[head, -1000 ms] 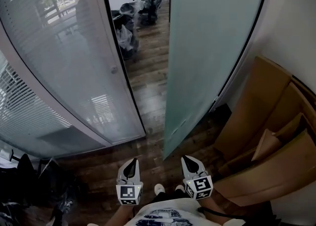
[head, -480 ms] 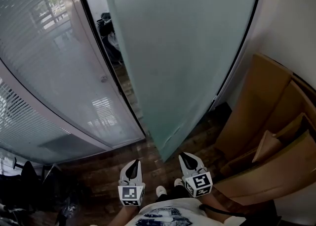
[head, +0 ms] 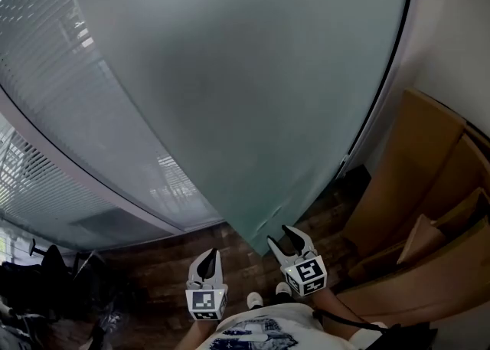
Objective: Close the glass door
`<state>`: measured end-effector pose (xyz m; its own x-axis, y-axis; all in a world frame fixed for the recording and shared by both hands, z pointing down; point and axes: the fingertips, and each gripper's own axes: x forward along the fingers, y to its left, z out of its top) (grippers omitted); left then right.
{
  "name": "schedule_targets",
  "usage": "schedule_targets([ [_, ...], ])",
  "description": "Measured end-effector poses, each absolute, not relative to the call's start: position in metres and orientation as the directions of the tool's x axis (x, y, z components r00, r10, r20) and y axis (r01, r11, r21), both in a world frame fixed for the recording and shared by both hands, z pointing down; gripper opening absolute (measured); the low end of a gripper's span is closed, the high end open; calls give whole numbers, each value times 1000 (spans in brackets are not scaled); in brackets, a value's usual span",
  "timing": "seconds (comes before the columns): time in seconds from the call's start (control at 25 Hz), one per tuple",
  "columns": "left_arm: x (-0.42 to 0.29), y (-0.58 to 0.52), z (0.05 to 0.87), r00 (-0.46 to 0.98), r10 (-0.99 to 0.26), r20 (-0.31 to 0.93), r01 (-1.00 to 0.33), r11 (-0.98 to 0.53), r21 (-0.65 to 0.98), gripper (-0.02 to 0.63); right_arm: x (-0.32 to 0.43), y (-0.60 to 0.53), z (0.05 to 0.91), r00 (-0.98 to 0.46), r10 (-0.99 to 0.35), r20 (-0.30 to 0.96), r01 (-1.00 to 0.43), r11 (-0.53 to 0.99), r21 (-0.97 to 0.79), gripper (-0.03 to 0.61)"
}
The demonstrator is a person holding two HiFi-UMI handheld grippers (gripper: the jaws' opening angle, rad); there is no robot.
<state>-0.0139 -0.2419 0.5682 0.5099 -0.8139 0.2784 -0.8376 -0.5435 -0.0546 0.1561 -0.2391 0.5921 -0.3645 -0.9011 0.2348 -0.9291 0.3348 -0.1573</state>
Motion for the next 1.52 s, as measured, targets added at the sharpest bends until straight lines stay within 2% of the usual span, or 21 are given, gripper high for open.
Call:
schedule_targets([
  [0.6,-47,-223,575,344,-893,291,-919,-384,-94,0,140,-292,605,-462,-856,230,-887,449,-110,213],
  [0.64,-48,-223,574,338,-895,292,-921,-378,-93,1,140,-296,604,-458,-859,229,-889,446,-104,205],
  [0.68,-48,-223,574,333,-896,293,-923,-374,-94,2,140,-298,604,-452,-862,230,-892,442,-94,156],
  [0.76,-48,-221,575,322,-899,296,-927,-363,-95,2,141,-300,604,-447,-864,233,-893,445,-65,133],
  [1.52,-24,-221,582,280,-911,303,-944,-319,-86,2,123,-323,602,-499,-836,227,-864,499,-64,124],
])
